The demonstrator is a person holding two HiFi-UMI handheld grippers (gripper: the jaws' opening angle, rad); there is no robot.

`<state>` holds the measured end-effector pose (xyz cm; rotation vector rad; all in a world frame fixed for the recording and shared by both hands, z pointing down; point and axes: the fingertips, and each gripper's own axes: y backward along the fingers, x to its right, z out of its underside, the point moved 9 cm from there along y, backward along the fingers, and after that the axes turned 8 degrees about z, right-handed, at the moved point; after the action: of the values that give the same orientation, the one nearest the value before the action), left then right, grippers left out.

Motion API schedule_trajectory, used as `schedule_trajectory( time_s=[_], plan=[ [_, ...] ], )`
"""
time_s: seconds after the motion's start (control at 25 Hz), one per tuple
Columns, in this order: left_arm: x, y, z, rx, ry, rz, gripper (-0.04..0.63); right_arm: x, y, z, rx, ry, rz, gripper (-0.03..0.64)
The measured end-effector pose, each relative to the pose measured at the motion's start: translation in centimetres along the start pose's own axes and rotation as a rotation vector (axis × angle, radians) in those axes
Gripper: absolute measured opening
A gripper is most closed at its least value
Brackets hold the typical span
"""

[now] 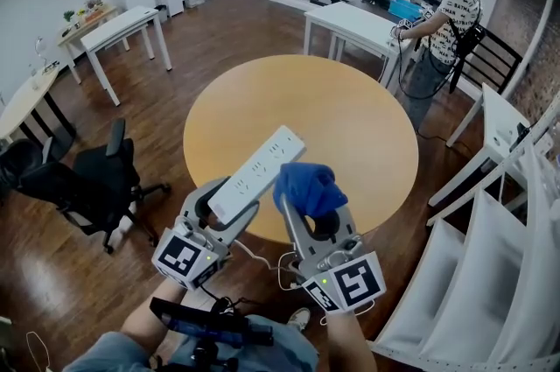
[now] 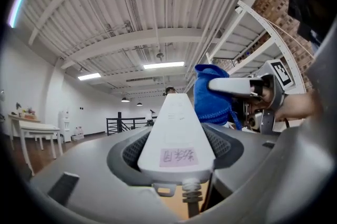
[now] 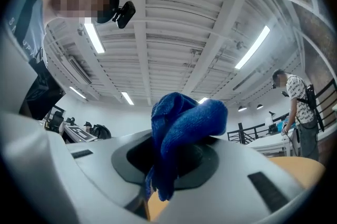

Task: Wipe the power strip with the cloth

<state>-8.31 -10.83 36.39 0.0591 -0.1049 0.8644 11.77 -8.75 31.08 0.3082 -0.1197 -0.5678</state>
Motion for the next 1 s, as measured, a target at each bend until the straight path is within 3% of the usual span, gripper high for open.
schedule_trajectory(
  time_s=[0.68,1.0],
  plan=[
    [1.1,0.9,-0.2,0.008,-0.080,0.052,0.295,5.4,0.3,-2.8,0.035,0.064,0.125,0.075],
    [1.8,0.7,-0.2,-0.002,-0.122,0.079,0.295,6.2,-0.2,-3.3,0.043,0.058,0.132,0.075]
  ],
)
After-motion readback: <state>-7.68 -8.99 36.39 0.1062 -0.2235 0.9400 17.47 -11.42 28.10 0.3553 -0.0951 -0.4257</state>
